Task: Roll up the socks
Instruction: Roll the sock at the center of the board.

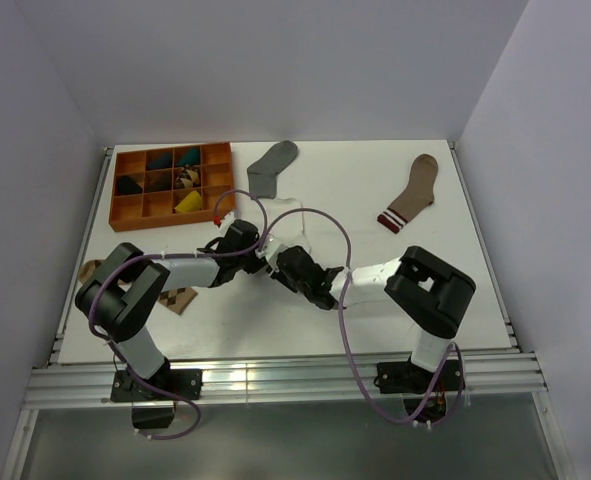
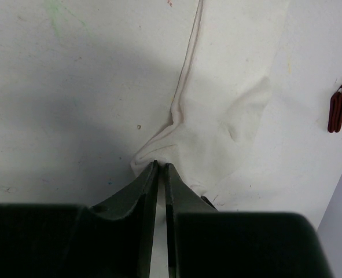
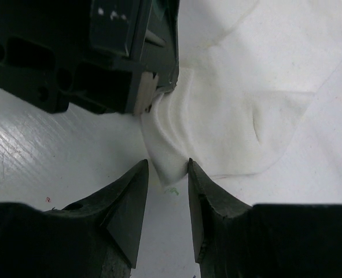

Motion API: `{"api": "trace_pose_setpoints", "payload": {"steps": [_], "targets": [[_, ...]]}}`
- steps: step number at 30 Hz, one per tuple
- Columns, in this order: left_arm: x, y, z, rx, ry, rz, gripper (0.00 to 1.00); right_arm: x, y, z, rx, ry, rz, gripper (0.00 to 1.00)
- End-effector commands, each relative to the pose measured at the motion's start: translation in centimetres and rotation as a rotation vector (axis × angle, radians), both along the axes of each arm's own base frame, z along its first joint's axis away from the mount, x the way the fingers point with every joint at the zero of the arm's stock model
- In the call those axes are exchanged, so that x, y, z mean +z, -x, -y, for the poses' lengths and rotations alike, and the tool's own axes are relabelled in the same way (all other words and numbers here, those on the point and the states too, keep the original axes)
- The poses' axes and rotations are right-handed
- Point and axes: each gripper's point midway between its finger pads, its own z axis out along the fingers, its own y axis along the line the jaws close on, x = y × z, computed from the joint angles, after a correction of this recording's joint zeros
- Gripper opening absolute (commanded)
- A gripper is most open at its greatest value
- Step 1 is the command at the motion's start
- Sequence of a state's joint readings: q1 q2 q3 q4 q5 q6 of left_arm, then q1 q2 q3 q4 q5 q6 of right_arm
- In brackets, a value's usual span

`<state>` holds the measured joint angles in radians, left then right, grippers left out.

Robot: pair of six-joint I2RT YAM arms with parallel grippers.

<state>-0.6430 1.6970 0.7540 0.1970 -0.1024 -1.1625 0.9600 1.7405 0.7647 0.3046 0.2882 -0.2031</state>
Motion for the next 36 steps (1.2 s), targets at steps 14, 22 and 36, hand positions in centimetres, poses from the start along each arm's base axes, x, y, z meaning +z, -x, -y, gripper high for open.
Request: {"api": "trace_pose_setpoints", "payload": {"steps": [14, 22, 36], "targets": [[-1.3, 1.1, -0.9, -0.032, -0.081, -0.043, 0.16, -2.8, 0.6, -1.6, 0.011, 0.035, -0.117, 0.09], [2.8, -0.1, -3.2, 0.041, -0.114, 0.067, 0.35, -1.6, 4.5, -4.0, 0.109, -0.131, -0.417, 0.0], [5.5, 1.3, -7.8, 0.156, -0.085, 0.137, 0.48, -2.5, 5.6, -4.5, -0.055, -0.471, -1.018, 0.0]]}}
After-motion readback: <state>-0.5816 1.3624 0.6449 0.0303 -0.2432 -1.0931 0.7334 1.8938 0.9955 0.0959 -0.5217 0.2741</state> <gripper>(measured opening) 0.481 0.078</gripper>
